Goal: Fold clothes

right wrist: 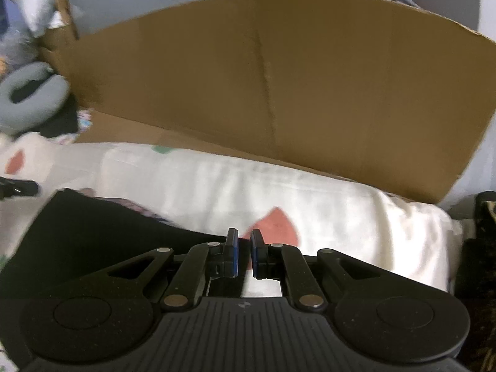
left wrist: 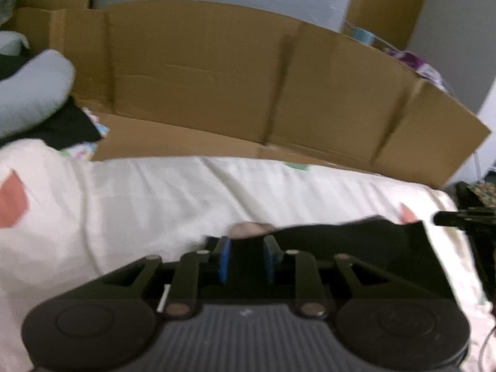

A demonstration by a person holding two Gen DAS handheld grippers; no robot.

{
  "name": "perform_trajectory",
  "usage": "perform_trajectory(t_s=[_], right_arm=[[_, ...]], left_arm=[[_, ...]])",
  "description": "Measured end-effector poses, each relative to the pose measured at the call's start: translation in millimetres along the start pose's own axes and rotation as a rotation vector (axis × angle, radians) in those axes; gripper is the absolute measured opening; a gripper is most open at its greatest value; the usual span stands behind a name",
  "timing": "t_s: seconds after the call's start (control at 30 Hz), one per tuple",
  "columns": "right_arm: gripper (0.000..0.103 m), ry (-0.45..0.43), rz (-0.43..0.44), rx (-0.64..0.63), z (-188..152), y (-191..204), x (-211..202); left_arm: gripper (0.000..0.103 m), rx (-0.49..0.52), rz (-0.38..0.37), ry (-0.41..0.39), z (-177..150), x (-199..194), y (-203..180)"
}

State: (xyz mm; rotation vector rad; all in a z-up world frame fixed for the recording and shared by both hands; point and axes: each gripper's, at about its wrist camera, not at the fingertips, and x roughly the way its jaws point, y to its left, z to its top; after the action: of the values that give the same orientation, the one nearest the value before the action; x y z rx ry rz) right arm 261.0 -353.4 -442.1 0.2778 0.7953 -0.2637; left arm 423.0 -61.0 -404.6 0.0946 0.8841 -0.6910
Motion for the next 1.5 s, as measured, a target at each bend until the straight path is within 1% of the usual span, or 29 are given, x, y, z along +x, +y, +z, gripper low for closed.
perform_trajectory(t_s=[0.13, 0.23, 0.33, 0.37, 0.47, 0.67, 0.7, 0.83, 0.93, 1.03, 1.07, 1.13, 1.23, 1.27, 1.3, 1.37, 1.4, 1.43, 1.5], right_arm=[[0.009, 0.025, 0.104, -0.013, -1.1, 16.7, -2.0], [0.009, 0.036, 0.14, -0.037, -1.6, 32.0, 0.8], [0.009, 0.042, 0.164, -0.063, -0.1, 46.6, 5.4], [0.009, 0.041, 0.167, -0.072, -1.2, 50.2, 6.1], [0.009, 0.043, 0.177, -0.1, -3.6, 60.9, 9.2], [0.009, 0.048, 0.173, -0.135, -2.0, 77.2, 25.3], [0.009, 0.048, 0.172, -0.136, -0.4, 79.0, 27.7], [0.009, 0.04, 0.159, -0.152, 4.6, 85.4, 36.3], [0.009, 0.051, 0.14, -0.166, 5.8, 89.3, 46.5], [0.011, 0.063, 0.127, -0.16, 5.3, 89.3, 55.9], [0.014, 0.067, 0.123, -0.158, 4.7, 88.8, 58.5], [0.014, 0.073, 0.125, -0.147, 3.2, 86.6, 63.0], [0.014, 0.074, 0.127, -0.135, 1.2, 85.2, 67.1], [0.014, 0.075, 0.124, -0.138, 1.0, 86.0, 67.3], [0.014, 0.079, 0.119, -0.14, 2.0, 86.8, 67.0], [0.014, 0.082, 0.115, -0.129, 4.9, 86.9, 63.4], [0.015, 0.076, 0.118, -0.11, 6.0, 85.8, 59.1], [0.015, 0.069, 0.121, -0.091, 7.1, 84.6, 54.8], [0.016, 0.045, 0.14, -0.09, 5.8, 84.1, 43.6]], left_arm=[[0.025, 0.016, -0.038, 0.025, -7.9, 1.1, -20.4], [0.025, 0.039, -0.048, 0.025, -12.1, 1.1, -32.4], [0.025, 0.034, -0.062, 0.025, -14.6, 3.2, -38.5], [0.027, 0.035, -0.065, 0.027, -15.5, 4.9, -40.1], [0.038, 0.053, -0.064, 0.044, -18.7, 15.7, -44.1], [0.038, 0.072, -0.053, 0.056, -20.6, 34.5, -44.3], [0.039, 0.075, -0.051, 0.058, -20.6, 37.0, -44.1], [0.039, 0.084, -0.052, 0.052, -20.4, 42.3, -43.0], [0.039, 0.098, -0.046, 0.045, -20.8, 45.5, -43.9], [0.039, 0.102, -0.04, 0.035, -21.5, 47.7, -44.1], [0.039, 0.103, -0.037, 0.03, -22.7, 48.4, -44.5], [0.04, 0.127, -0.027, 0.024, -24.0, 49.7, -47.2], [0.04, 0.113, -0.027, 0.024, -22.2, 49.0, -46.2], [0.039, 0.1, -0.027, 0.019, -21.2, 47.3, -45.6], [0.032, 0.087, -0.027, 0.014, -20.1, 45.7, -45.0], [0.021, 0.064, -0.06, -0.047, -19.9, 31.7, -46.1], [0.022, 0.075, -0.062, -0.068, -19.9, 24.7, -49.4], [0.022, 0.1, -0.047, -0.081, -20.8, 18.5, -54.4], [0.021, 0.128, -0.048, -0.09, -23.0, 10.0, -60.7]])
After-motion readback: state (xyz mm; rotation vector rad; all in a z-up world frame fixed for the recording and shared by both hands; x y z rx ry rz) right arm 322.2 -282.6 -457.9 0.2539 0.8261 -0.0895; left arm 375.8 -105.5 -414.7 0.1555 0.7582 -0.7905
